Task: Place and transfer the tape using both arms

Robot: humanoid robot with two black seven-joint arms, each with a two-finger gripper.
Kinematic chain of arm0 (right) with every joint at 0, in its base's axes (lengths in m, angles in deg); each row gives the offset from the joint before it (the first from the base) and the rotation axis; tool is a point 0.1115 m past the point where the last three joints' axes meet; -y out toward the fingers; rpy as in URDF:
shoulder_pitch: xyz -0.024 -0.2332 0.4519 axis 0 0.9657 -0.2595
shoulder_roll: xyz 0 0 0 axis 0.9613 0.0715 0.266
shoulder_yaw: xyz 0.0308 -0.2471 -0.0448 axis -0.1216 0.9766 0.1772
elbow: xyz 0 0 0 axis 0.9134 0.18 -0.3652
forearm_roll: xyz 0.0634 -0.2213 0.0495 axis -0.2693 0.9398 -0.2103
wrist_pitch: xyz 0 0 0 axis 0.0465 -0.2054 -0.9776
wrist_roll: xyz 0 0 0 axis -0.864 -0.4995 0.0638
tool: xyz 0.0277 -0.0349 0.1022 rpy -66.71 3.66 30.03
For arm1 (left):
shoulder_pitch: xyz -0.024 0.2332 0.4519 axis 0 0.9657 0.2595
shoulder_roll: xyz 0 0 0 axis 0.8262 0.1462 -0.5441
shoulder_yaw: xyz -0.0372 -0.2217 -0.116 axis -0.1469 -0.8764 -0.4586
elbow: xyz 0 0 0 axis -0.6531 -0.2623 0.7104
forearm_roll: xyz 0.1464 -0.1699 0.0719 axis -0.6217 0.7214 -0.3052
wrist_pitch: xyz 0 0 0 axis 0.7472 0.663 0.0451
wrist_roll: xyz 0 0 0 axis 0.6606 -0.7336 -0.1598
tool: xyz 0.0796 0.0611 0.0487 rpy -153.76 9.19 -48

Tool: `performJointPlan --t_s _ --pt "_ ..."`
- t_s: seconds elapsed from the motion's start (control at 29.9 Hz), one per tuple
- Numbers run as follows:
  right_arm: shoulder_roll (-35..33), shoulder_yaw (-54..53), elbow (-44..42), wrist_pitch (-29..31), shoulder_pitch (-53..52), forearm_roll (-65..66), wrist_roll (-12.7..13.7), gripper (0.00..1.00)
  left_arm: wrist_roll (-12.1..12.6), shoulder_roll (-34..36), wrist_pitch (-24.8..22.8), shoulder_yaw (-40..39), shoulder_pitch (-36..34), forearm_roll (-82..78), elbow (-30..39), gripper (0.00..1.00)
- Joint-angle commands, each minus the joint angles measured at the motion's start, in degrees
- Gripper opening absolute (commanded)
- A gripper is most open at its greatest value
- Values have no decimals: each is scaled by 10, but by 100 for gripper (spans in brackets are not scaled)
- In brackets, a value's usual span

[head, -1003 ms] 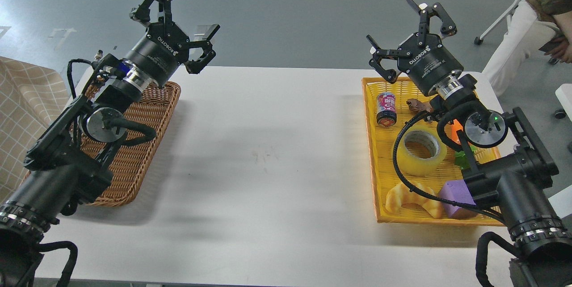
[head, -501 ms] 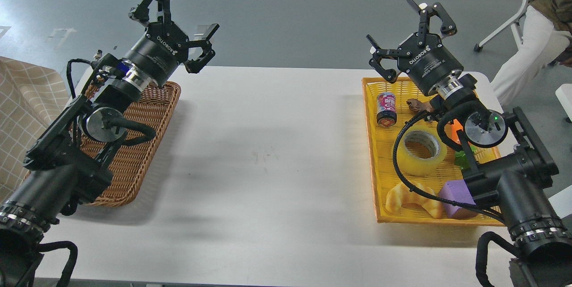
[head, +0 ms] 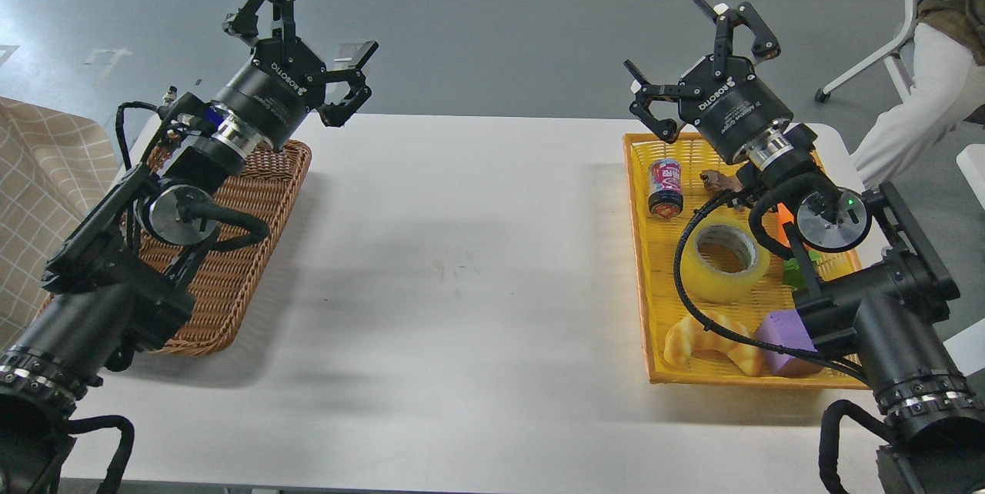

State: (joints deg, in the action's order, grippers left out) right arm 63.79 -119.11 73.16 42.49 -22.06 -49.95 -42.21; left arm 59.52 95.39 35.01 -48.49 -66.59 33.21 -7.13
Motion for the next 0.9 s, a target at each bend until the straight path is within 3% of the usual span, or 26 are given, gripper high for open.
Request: performJointPlan --t_s 0.0,0.74,0.87 --pt "0 0 2 0 -2 0 -1 100 0 -7 0 0 -3 0 0 98" --pt "0 3 31 0 7 6 -1 100 0 -13 0 -1 -8 0 1 98" --pt "-30 15 43 0 6 9 -1 100 0 -13 0 -1 -8 0 1 98"
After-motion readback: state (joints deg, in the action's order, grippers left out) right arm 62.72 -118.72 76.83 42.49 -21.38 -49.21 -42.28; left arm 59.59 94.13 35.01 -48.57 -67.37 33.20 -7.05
